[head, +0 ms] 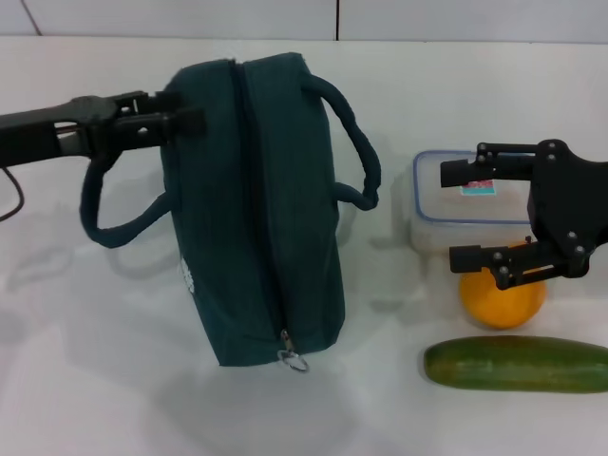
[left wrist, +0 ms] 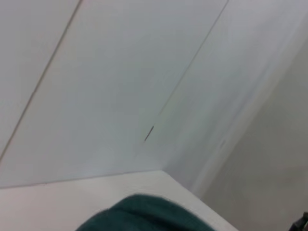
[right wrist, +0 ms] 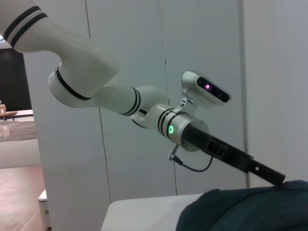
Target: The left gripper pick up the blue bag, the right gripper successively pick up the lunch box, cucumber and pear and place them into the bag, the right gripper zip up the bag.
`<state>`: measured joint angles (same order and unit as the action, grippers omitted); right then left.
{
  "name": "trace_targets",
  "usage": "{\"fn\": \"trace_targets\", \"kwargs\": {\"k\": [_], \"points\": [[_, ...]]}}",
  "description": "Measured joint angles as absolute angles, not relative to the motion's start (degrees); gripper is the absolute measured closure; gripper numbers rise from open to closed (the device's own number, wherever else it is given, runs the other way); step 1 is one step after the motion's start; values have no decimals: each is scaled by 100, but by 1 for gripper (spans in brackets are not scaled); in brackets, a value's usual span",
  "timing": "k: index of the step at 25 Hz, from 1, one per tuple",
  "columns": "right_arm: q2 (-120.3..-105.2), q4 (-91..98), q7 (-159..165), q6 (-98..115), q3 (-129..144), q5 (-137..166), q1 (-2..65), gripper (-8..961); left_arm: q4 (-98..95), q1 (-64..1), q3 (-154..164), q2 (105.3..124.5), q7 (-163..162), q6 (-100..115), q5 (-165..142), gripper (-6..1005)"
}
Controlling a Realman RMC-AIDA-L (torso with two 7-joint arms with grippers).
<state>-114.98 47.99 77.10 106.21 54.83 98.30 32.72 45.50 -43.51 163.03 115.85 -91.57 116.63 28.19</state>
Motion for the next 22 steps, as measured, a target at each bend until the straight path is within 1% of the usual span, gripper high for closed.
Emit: {"fn": "trace_targets", "kwargs": {"k": [2, 4, 9, 10, 12, 15, 18, 19, 20, 21, 22], "points": [[-11488, 4798, 7712, 10656, 5476, 9838, 3269, 142, 4413, -4308, 16303, 11529, -9119, 11671, 2960, 196], [-11479, 4799, 7717, 10680, 5471, 9843, 3267, 143, 4104, -4254, 16306, 11432, -9047, 11683, 3061, 199], [-11454, 4799, 7723, 10688, 5479, 9848, 3279, 145, 3129, -4115, 16311, 11003, -8943, 11692, 2994, 205], [-11450, 4799, 7722, 10688, 5482, 9851, 3286, 146, 3050, -4080, 16311, 10950, -8945, 11691, 2980, 206], [-11439, 4799, 7715, 10688, 5483, 9855, 3291, 147, 3044, -4023, 16307, 10920, -8972, 11685, 2976, 209], [-11420, 4799, 7701, 10688, 5484, 9861, 3301, 149, 3162, -3946, 16304, 10942, -9008, 11666, 2984, 213], [-11415, 4799, 7695, 10688, 5484, 9867, 3322, 150, 3414, -3899, 16303, 11093, -9009, 11652, 2980, 216], [-11415, 4799, 7694, 10688, 5484, 9868, 3326, 151, 3563, -3904, 16303, 11190, -9009, 11650, 2970, 218], [-11415, 4799, 7693, 10687, 5484, 9869, 3330, 151, 3563, -3904, 16303, 11190, -9009, 11650, 2970, 219], [-11415, 4799, 7693, 10687, 5484, 9870, 3335, 152, 3940, -3943, 16303, 11418, -9029, 11647, 2954, 220], [-11416, 4799, 7692, 10687, 5487, 9870, 3344, 152, 4035, -3957, 16303, 11475, -9043, 11647, 2948, 221]]}}
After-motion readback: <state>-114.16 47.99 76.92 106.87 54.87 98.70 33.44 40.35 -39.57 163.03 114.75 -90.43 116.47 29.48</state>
